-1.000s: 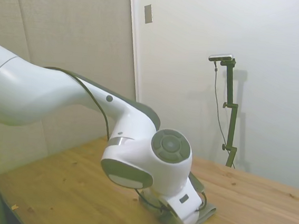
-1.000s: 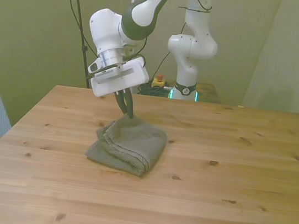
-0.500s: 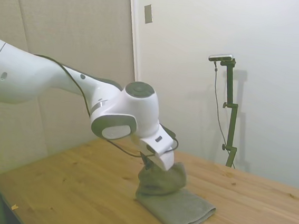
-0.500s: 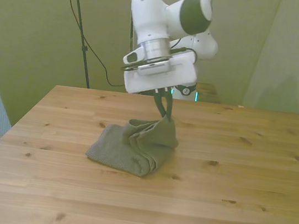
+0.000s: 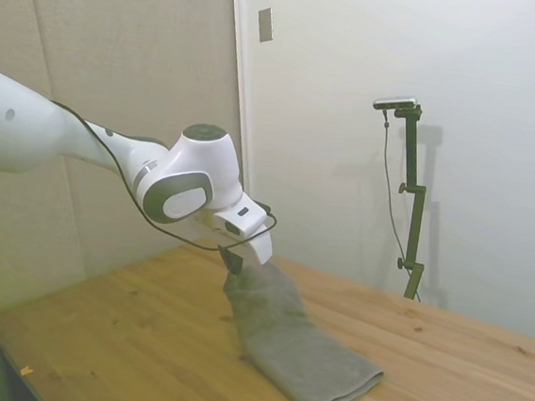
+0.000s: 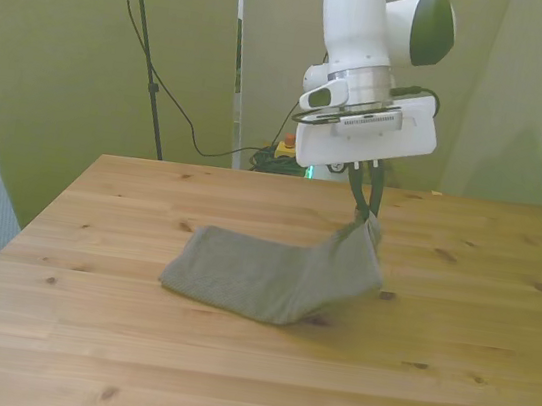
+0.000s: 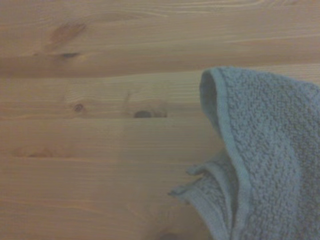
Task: Unfold the towel
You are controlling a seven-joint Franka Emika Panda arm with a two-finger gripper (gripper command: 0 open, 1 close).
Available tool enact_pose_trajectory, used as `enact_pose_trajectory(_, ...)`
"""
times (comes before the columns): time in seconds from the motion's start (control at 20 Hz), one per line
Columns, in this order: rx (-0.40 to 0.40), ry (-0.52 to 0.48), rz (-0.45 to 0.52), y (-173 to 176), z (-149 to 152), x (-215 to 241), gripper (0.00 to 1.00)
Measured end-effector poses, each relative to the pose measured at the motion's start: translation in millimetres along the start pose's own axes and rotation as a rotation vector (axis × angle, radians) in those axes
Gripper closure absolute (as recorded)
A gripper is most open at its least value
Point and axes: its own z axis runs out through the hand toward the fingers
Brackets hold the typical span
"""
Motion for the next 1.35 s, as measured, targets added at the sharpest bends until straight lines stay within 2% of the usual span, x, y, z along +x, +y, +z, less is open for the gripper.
enact_pose_trajectory(0.05,-0.006,-0.004,-0.005,-3,4,-3,0.0)
enact_pose_trajectory(0.4,-0.022,-0.031,-0.016,-8,21,-11,0.0)
enact_pose_trajectory(0.65,-0.02,-0.029,-0.02,-10,20,-12,0.0)
enact_pose_trajectory(0.85,-0.009,-0.008,-0.025,-15,6,-8,0.0)
enact_pose_trajectory(1.0,-0.095,0.035,0.012,-15,-6,-9,0.0)
enact_pose_trajectory(1.15,-0.256,0.06,0.081,-14,-14,-25,0.0)
enact_pose_trajectory(1.25,-0.339,0.084,0.117,-21,-21,-46,0.0)
enact_pose_trajectory(1.35,-0.373,0.073,0.113,-37,-27,-80,0.0)
